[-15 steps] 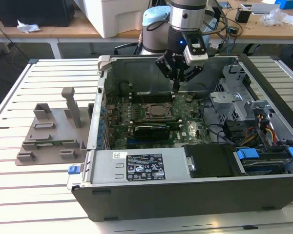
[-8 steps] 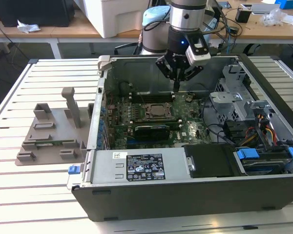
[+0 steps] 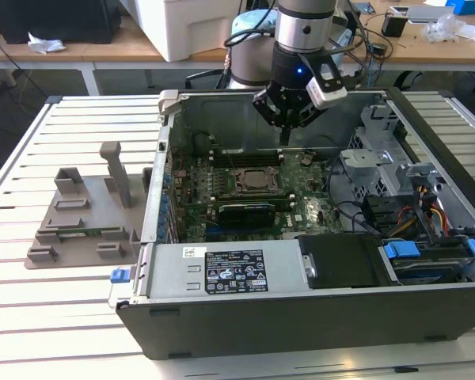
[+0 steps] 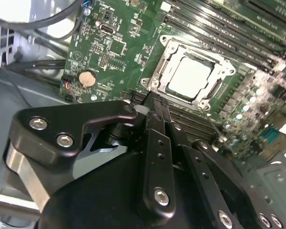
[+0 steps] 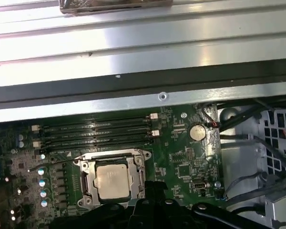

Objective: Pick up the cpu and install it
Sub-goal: 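Install the first cpu locking lever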

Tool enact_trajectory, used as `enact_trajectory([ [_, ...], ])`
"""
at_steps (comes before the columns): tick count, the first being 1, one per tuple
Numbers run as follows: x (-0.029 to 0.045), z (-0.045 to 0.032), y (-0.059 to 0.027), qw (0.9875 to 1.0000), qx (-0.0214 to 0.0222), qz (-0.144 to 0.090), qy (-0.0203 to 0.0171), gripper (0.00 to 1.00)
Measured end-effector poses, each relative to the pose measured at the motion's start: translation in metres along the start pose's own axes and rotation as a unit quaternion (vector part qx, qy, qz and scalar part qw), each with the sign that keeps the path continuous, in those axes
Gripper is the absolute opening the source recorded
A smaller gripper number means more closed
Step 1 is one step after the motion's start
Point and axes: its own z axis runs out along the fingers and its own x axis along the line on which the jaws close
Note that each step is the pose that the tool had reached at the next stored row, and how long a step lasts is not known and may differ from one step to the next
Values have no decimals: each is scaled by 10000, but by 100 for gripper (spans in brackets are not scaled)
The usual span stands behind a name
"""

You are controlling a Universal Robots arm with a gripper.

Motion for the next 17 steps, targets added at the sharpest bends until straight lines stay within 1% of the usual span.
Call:
enact_trajectory([
  [2, 0, 0, 0, 9999, 1, -150, 1, 11],
  [5, 0, 0, 0, 9992, 2, -392, 2, 11],
  [7, 0, 0, 0, 9983, 4, -583, 3, 11],
  [9, 0, 0, 0, 9970, 5, -774, 4, 11],
  [10, 0, 0, 0, 9960, 6, -891, 5, 11],
  [11, 0, 0, 0, 9954, 6, -962, 5, 11],
  [12, 0, 0, 0, 9943, 7, -1065, 6, 11],
  [13, 0, 0, 0, 9923, 8, -1239, 7, 11],
  [17, 0, 0, 0, 9874, 10, -1581, 9, 11],
])
